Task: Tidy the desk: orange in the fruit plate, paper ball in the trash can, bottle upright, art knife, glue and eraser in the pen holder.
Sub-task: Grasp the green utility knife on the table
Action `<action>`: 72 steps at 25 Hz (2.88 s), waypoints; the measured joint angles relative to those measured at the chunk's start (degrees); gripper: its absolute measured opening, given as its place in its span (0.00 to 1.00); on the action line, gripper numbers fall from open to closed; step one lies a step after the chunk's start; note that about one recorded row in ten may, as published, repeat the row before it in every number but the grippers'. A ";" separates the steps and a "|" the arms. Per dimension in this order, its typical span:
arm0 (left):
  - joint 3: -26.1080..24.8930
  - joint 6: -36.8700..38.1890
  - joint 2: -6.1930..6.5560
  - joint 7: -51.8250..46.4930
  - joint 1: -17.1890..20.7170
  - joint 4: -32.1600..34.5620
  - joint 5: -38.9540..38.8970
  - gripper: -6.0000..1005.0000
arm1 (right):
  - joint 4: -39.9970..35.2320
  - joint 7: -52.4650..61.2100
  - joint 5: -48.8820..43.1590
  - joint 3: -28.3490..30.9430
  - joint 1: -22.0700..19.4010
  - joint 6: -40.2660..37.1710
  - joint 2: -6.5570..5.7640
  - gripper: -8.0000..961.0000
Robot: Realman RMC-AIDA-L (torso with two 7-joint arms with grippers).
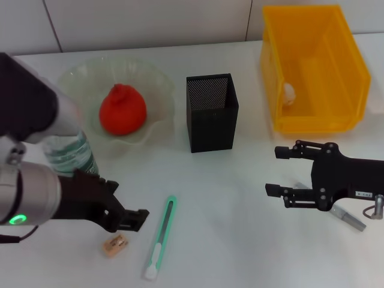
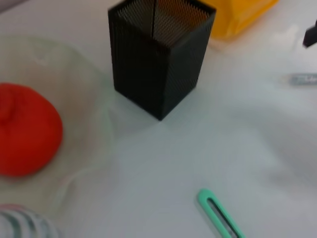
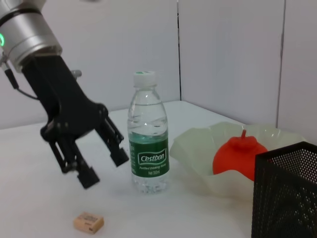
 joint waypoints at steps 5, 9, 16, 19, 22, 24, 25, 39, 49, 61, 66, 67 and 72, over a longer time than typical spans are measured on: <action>0.88 0.25 0.00 -1.14 -0.39 0.00 0.68 0.77 | 0.10 0.07 0.03 0.00 0.23 0.10 0.05 0.80; 4.32 2.09 -0.06 -7.50 -1.93 2.54 1.54 0.77 | 0.86 0.06 0.10 0.02 0.67 0.70 0.08 0.80; 7.22 3.01 -0.20 -10.55 -4.24 3.19 2.09 0.77 | 2.19 -0.23 0.16 0.78 1.53 0.73 -0.05 0.80; 8.38 3.07 -0.34 -10.70 -5.10 3.14 4.48 0.77 | 2.22 -0.31 0.16 0.85 1.70 0.73 -0.07 0.80; 9.15 3.41 -0.34 -10.74 -5.60 2.85 6.65 0.77 | 2.30 -0.37 0.18 1.15 1.71 0.73 -0.02 0.80; 9.20 3.76 -0.31 -10.73 -5.78 2.78 7.30 0.77 | 2.35 -0.43 0.20 1.31 1.70 0.72 -0.02 0.80; 9.20 3.76 -0.31 -10.73 -5.78 2.78 7.30 0.77 | 2.41 -0.56 0.20 1.44 1.70 0.72 0.00 0.80; 13.54 10.22 -0.35 -10.93 -12.85 -0.49 11.47 0.76 | 3.05 -1.14 0.21 2.85 2.25 0.72 0.08 0.80; 15.09 10.87 -0.33 -10.98 -17.24 -3.63 9.32 0.76 | 3.11 -1.14 0.21 3.00 2.29 0.72 0.08 0.80; 17.83 7.67 -0.42 -11.03 -19.90 -10.65 9.02 0.74 | 3.70 -1.14 0.20 2.98 2.38 0.72 0.05 0.80; 18.96 6.03 -0.42 -11.03 -19.74 -10.99 8.94 0.73 | 3.82 -1.15 0.20 2.98 2.41 0.72 0.00 0.80; 19.51 5.48 -0.42 -11.03 -19.80 -11.26 8.91 0.72 | 3.87 -1.14 0.20 2.98 2.45 0.72 0.00 0.80; 20.00 4.79 -0.42 -11.03 -20.07 -13.41 8.90 0.71 | 3.92 -1.14 0.20 2.94 2.47 0.72 -0.01 0.80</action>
